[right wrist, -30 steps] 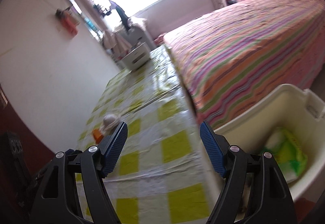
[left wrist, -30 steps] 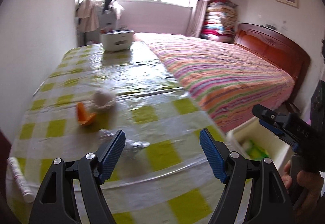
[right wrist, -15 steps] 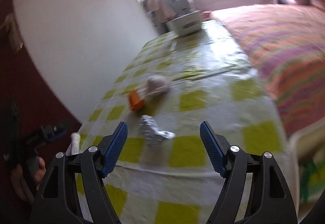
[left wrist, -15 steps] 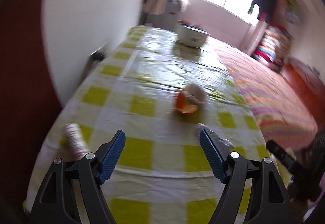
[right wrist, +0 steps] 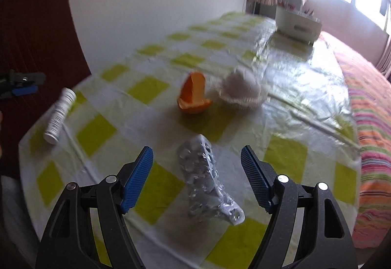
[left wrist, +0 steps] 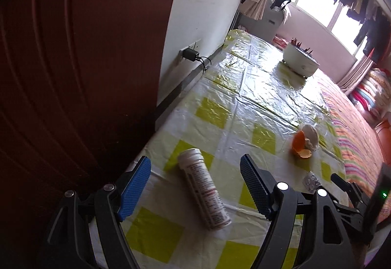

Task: Collect trash
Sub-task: 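Move both grippers back to the table toward the orange peel and foil pack, then grasp the silver foil blister pack with the right gripper while the left gripper grasps the white tube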

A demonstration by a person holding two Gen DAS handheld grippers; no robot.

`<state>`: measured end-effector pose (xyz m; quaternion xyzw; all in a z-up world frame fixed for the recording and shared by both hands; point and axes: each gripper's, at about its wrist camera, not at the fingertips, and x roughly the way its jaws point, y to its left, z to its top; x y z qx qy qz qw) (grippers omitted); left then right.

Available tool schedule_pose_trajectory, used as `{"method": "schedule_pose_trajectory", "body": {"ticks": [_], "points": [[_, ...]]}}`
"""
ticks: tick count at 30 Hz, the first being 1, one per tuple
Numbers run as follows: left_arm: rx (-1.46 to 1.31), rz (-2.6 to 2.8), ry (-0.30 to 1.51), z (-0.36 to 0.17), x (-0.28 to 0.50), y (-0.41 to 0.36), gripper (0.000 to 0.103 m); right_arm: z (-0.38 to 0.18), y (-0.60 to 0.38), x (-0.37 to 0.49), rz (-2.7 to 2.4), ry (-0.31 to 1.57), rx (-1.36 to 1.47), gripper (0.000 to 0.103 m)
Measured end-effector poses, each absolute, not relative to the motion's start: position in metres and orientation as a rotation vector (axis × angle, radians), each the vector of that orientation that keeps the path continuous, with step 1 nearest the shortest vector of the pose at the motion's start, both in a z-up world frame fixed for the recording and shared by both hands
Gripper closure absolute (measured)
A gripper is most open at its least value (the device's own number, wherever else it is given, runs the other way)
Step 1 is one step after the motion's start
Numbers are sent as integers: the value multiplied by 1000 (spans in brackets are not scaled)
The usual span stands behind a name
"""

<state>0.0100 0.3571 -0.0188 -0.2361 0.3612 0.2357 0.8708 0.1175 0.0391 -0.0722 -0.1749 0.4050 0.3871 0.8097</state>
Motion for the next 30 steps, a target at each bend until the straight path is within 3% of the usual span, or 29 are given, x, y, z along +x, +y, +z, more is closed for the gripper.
{"method": "schedule_pose_trajectory", "body": {"ticks": [3, 6, 10, 30], "points": [[-495, 500, 776, -22, 12, 359, 30, -86, 43, 130, 826, 933, -388, 30], [-492, 499, 794, -25, 13, 360, 30, -96, 44, 133, 818, 951, -419, 37], [-500, 504, 823, -30, 14, 363, 30, -90, 48, 127, 853, 946, -436, 70], [-485, 572, 960, -59, 39, 357, 31, -82, 31, 94, 850, 895, -398, 72]]}}
